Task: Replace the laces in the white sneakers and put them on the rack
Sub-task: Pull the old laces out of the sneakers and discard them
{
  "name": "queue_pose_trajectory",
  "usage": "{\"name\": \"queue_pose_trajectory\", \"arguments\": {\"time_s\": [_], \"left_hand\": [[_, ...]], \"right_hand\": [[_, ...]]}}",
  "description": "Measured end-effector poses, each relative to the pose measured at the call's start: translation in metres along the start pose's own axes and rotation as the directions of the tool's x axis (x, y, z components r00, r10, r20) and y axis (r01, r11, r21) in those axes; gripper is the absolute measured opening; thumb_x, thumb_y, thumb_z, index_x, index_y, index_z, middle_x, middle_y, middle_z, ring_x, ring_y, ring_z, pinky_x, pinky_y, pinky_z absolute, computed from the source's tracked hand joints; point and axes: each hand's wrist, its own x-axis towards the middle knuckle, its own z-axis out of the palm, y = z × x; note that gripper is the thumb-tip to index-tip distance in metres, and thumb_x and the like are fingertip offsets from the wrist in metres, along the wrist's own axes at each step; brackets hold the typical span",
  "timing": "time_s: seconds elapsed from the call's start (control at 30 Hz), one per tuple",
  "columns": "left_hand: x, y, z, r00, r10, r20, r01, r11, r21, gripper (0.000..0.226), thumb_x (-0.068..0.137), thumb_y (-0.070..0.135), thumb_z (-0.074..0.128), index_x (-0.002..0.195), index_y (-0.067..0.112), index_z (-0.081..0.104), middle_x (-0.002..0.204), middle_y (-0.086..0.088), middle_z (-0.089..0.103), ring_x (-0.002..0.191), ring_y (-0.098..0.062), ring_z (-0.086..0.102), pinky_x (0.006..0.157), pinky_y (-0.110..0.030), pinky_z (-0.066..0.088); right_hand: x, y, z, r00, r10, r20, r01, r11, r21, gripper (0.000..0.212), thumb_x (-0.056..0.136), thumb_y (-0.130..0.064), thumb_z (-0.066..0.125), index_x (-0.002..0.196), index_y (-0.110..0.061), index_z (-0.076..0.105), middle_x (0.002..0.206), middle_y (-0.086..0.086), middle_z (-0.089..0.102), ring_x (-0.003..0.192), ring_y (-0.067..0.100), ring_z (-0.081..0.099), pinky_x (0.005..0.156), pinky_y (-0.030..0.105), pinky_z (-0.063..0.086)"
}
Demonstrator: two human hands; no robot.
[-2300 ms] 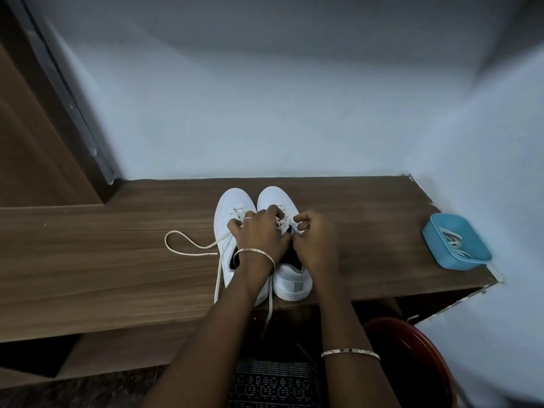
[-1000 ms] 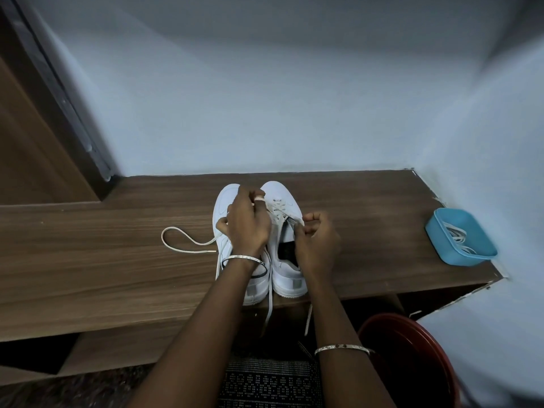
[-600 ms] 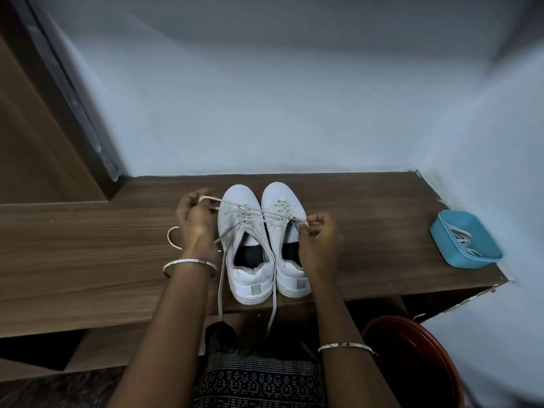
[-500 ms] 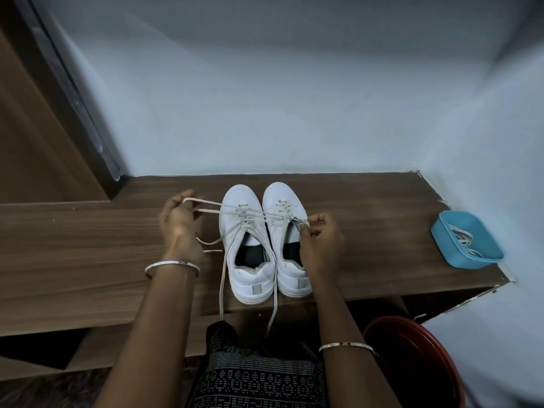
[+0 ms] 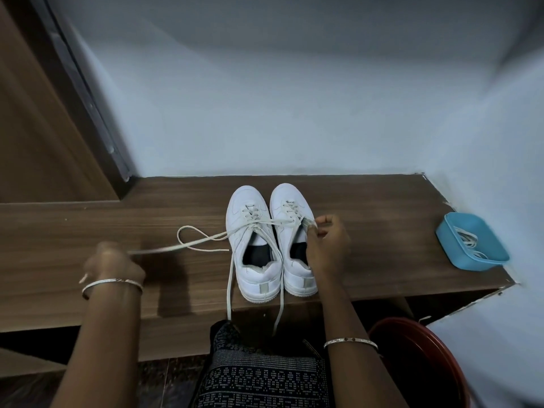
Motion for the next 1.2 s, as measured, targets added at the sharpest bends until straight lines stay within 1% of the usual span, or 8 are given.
{"name": "queue_pose_trajectory", "arguments": {"time_s": [0.07,0.2,0.33,0.43,0.53,0.67,0.9,1.2], "left_hand": [[-0.029,-0.007,0.013,0.987,0.046,-0.154,-0.033,0.995,0.089,0.042,0.1,0.028,0.038,0.139,0.015,0.044,0.153,-0.008,0.036,0.137,-0.029,0.04,0.103,-0.034,0.038],[-0.063,-0.023,0.053,0.873,0.412,-0.261,-0.295,0.872,0.391,0.082,0.086,0.03,0.058,0.152,0.004,0.017,0.155,-0.017,0.021,0.134,-0.04,0.04,0.106,-0.046,0.034],[-0.105,-0.053,0.098,0.618,0.755,0.221,-0.769,0.521,0.37,0.053,0.081,0.033,0.059,0.128,0.009,0.054,0.131,-0.017,0.052,0.119,-0.039,0.051,0.097,-0.047,0.04],[-0.123,-0.082,0.12,0.399,0.708,0.583,-0.908,0.214,0.361,0.021,0.079,0.037,0.067,0.098,0.028,0.067,0.118,0.003,0.059,0.117,-0.024,0.05,0.095,-0.041,0.033],[-0.127,-0.105,0.134,0.385,0.642,0.663,-0.883,0.048,0.466,0.023,0.071,0.044,0.069,0.092,0.033,0.069,0.126,0.011,0.054,0.126,-0.017,0.042,0.1,-0.045,0.023],[-0.118,-0.115,0.14,0.384,0.642,0.664,-0.852,-0.03,0.522,0.02,0.07,0.04,0.071,0.088,0.032,0.069,0.129,0.006,0.054,0.129,-0.021,0.04,0.101,-0.05,0.018],[-0.112,-0.115,0.14,0.483,0.662,0.573,-0.823,0.121,0.555,0.021,0.071,0.042,0.069,0.087,0.029,0.069,0.13,0.006,0.052,0.131,-0.02,0.036,0.101,-0.047,0.021],[-0.105,-0.119,0.142,0.439,0.743,0.505,-0.832,0.126,0.54,0.045,0.065,0.042,0.071,0.105,0.029,0.054,0.126,0.004,0.05,0.13,-0.021,0.04,0.105,-0.047,0.023]], "right_hand": [[0.0,0.001,0.001,1.0,-0.001,0.004,0.001,1.0,-0.002,0.017,0.084,-0.017,0.07,0.089,-0.026,0.058,0.078,-0.006,0.066,0.071,0.018,0.065,0.069,0.039,0.055],[0.001,0.001,0.0,1.0,-0.019,0.01,0.019,1.0,-0.002,0.015,0.085,-0.016,0.069,0.09,-0.025,0.058,0.076,-0.007,0.066,0.068,0.016,0.064,0.068,0.041,0.056],[0.003,0.003,0.0,0.997,-0.071,0.029,0.072,0.997,-0.017,0.014,0.086,-0.018,0.068,0.095,-0.024,0.06,0.076,-0.008,0.065,0.069,0.014,0.063,0.068,0.041,0.056],[0.005,0.003,-0.001,0.975,-0.211,0.071,0.215,0.975,-0.059,0.022,0.083,-0.013,0.064,0.102,-0.025,0.061,0.089,-0.007,0.064,0.082,0.017,0.061,0.073,0.04,0.052],[0.011,0.002,-0.002,0.933,-0.323,0.156,0.339,0.937,-0.084,0.033,0.082,-0.009,0.061,0.109,-0.028,0.062,0.106,-0.004,0.058,0.096,0.019,0.058,0.079,0.044,0.051],[0.025,0.003,-0.001,0.862,-0.416,0.288,0.469,0.871,-0.147,0.034,0.081,-0.01,0.06,0.108,-0.029,0.065,0.107,-0.002,0.053,0.091,0.025,0.059,0.074,0.044,0.053],[0.028,0.003,0.005,0.872,-0.401,0.279,0.457,0.872,-0.176,0.019,0.082,-0.015,0.066,0.096,-0.028,0.068,0.099,-0.009,0.065,0.091,0.018,0.062,0.073,0.038,0.051],[0.029,0.011,0.012,0.94,-0.324,0.104,0.332,0.941,-0.069,0.007,0.089,-0.029,0.06,0.088,-0.023,0.062,0.08,-0.01,0.068,0.075,0.016,0.065,0.07,0.039,0.053]]}}
